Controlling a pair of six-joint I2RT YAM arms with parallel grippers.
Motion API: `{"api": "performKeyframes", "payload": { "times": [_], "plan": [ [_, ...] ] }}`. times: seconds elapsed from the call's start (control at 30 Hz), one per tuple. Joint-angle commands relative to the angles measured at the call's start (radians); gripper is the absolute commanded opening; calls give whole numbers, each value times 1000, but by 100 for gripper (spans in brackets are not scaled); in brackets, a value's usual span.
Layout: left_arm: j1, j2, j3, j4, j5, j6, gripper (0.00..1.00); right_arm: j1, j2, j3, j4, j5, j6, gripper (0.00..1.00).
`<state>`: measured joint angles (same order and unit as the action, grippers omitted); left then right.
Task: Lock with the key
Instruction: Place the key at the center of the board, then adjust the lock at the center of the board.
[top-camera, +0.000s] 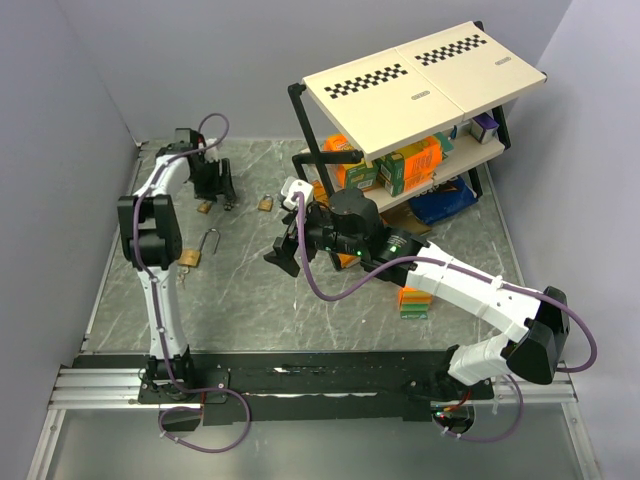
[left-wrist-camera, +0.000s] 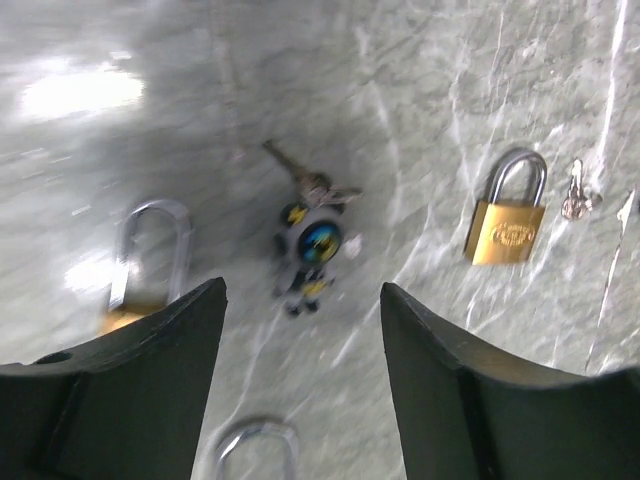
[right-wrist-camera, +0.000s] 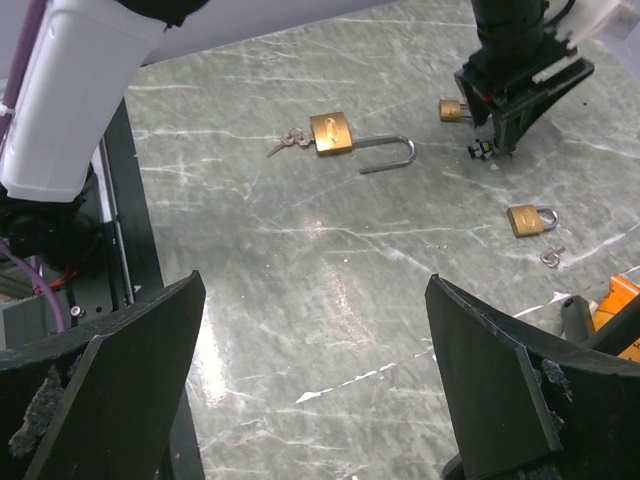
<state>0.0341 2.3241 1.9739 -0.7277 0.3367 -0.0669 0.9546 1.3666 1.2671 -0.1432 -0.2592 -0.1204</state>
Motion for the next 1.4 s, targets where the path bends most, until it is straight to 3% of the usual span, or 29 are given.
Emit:
{"api": "performKeyframes", "payload": {
  "times": [0.0,0.27,0.37,0.43,0.67,1.37],
  "plan": [
    [56,-130,25,-38,-30,56,68,-8,-44,-8,31,-22,11,99],
    [138,-121,-15,-75,-18,136,65,-8,-38,-3,36,-34,13,99],
    [147,-112,-38,-59,-25,147,54,-7,-38,-2,34,-34,14,99],
    [147,-108,-49,-44,-42,151,52,-7,-38,-2,34,-35,15,99],
    [147,-68,-37,-42,-54,171,57,-8,-35,-2,33,-31,15,99],
    [79,-45,-112,4,-130,243,54,-8,-31,-6,36,-29,10,99]
  ]
}}
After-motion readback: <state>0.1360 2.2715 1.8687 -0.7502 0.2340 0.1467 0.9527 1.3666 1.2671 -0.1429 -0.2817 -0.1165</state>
